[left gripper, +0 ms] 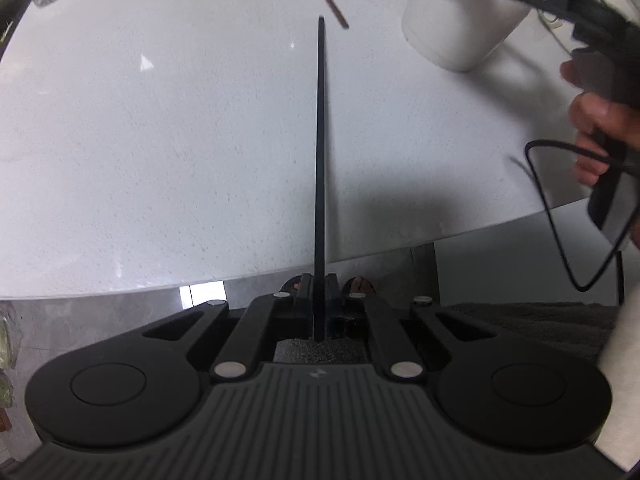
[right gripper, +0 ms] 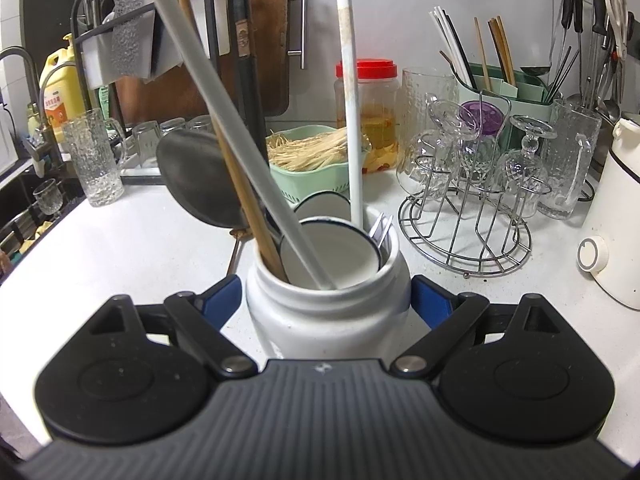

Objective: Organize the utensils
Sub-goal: 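Lift the black chopstick with the left gripper, then carry the black chopstick with the left gripper over the jar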

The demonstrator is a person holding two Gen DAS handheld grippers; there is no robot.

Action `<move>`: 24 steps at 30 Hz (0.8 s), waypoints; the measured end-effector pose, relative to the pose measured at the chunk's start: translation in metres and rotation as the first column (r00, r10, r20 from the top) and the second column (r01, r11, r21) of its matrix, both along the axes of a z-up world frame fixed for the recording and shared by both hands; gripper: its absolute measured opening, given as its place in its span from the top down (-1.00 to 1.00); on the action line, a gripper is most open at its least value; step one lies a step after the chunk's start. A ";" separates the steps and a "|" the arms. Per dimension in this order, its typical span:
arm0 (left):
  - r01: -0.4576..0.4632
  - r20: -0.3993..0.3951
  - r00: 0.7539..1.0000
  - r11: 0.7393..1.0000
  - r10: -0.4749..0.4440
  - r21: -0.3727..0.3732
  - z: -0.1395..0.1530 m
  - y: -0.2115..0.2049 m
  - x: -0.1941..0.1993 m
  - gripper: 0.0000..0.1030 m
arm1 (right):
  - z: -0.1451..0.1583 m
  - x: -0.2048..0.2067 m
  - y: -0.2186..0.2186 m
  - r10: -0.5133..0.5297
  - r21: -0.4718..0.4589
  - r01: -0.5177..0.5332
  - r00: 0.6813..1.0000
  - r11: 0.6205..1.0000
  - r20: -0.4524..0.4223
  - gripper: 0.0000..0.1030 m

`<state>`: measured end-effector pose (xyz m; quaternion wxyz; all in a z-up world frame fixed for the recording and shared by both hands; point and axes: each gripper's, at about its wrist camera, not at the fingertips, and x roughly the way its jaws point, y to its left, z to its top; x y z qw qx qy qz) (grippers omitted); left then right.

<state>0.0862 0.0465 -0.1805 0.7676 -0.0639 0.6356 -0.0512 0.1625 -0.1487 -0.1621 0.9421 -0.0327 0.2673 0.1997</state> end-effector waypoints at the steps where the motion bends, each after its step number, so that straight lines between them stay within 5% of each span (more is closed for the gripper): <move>1: 0.003 0.013 1.000 1.000 -0.003 0.002 0.008 0.001 0.001 0.89 | 0.000 0.000 0.000 0.001 -0.001 -0.001 1.000 1.000 0.002 -0.80; 15: 0.069 0.227 0.970 0.994 -0.086 0.082 0.136 0.008 0.040 0.89 | 0.000 0.002 -0.001 0.010 -0.001 -0.010 1.000 1.000 0.006 -0.75; 24: 0.230 0.132 0.960 0.965 -0.246 0.122 0.194 0.001 0.055 0.89 | 0.000 0.004 -0.001 0.020 -0.005 -0.020 1.000 1.000 -0.002 -0.74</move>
